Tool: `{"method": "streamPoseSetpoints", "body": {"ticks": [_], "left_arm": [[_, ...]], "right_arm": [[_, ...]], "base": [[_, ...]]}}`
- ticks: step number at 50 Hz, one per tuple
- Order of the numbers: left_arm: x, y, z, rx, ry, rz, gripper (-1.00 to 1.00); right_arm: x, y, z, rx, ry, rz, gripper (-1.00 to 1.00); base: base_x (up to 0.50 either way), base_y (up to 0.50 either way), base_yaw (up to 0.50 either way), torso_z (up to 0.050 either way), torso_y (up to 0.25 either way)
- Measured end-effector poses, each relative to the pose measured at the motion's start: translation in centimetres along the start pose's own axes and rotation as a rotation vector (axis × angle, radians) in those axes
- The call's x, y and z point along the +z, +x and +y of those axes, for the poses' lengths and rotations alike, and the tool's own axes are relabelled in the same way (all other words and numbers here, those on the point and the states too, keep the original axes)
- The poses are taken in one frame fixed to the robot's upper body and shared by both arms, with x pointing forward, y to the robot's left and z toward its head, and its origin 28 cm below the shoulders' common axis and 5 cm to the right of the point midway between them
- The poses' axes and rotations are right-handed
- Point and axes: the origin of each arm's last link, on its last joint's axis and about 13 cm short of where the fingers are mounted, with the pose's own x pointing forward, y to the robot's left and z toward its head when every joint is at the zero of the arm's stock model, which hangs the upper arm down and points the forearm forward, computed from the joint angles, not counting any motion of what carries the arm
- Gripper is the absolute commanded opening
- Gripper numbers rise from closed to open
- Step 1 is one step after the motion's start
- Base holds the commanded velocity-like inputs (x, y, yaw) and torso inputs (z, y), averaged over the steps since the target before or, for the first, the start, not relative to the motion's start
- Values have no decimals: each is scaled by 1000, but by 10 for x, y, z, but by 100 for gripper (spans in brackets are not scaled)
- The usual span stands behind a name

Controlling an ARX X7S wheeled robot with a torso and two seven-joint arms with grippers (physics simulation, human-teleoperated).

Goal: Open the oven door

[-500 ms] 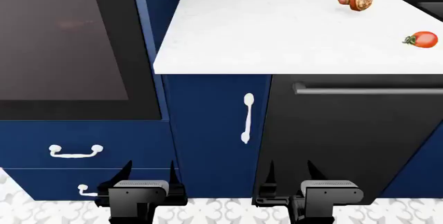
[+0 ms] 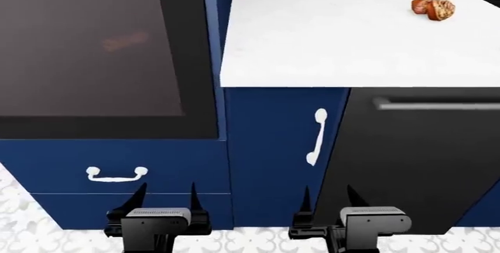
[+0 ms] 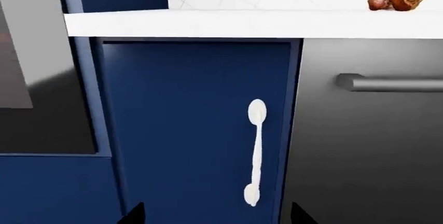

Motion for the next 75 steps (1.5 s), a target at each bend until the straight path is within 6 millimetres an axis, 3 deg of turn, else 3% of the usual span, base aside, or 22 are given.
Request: {"method": "streamPoseSetpoints", "body": {"ticks": [75], "left_arm": [[1,0,0,-1,13,-6,100]], "right_arm": [[0,1,3,23,-61,18,100]], "base": [[87,500,0,0,0]]}}
